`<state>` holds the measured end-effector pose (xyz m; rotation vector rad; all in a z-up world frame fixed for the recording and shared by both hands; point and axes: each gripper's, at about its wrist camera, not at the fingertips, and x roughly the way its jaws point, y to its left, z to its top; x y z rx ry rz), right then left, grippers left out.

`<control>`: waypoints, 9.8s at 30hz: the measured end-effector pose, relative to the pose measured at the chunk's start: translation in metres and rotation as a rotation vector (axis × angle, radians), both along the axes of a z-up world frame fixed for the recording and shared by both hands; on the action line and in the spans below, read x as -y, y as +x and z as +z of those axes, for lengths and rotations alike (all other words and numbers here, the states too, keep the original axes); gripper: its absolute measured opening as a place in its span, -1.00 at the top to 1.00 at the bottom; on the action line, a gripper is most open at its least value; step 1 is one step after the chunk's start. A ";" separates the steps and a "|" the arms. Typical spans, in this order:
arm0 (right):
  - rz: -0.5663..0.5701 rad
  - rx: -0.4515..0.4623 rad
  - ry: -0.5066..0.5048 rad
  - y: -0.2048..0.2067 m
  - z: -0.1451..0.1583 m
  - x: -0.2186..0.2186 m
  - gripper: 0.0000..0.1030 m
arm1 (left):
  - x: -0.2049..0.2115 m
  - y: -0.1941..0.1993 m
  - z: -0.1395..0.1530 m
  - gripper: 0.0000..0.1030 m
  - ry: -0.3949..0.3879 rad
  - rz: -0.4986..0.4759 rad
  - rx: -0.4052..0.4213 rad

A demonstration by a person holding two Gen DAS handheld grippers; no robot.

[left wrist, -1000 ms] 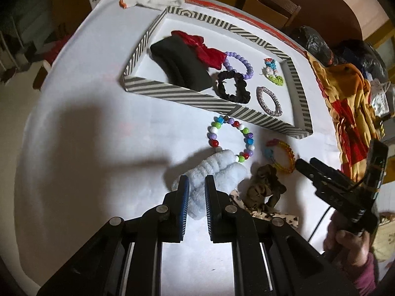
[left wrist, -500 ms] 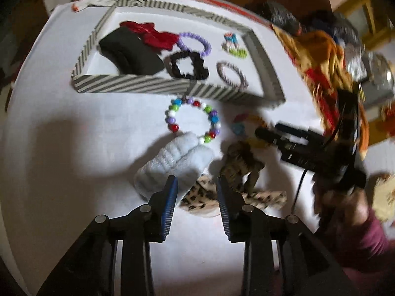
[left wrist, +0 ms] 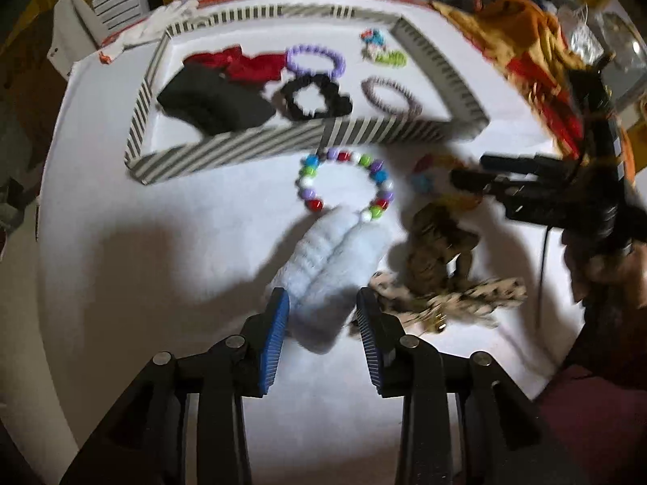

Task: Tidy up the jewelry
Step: 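Grasp the white fluffy scrunchie with the left tool while the right tool grasps the amber bead bracelet, then carry the white scrunchie into the tray with the left tool while the right tool carries the amber bracelet in, then open both tools to release the scrunchie and amber bracelet in the tray, then move both open tools back over the remaining jewelry, then grasp the leopard bow with the right tool while the left tool grasps the rainbow bracelet, then carry the leopard bow into the tray with the right tool while the left tool carries the rainbow bracelet in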

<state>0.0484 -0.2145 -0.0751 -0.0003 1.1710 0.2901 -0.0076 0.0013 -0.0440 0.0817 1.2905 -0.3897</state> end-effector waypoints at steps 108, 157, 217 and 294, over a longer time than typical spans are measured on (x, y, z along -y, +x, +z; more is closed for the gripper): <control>-0.061 0.034 0.108 0.120 0.047 0.029 0.06 | 0.010 0.226 0.009 0.77 -0.061 0.344 0.083; 0.013 0.160 0.100 -0.048 0.101 -0.012 -0.21 | -0.001 0.015 0.083 0.77 0.047 0.352 0.276; 0.120 -0.046 0.021 -0.058 -0.005 0.000 0.66 | 0.025 0.058 -0.024 0.83 -0.031 0.349 0.067; -0.001 0.043 0.100 0.220 0.004 -0.022 0.26 | 0.040 0.149 0.005 1.00 -0.052 0.329 0.097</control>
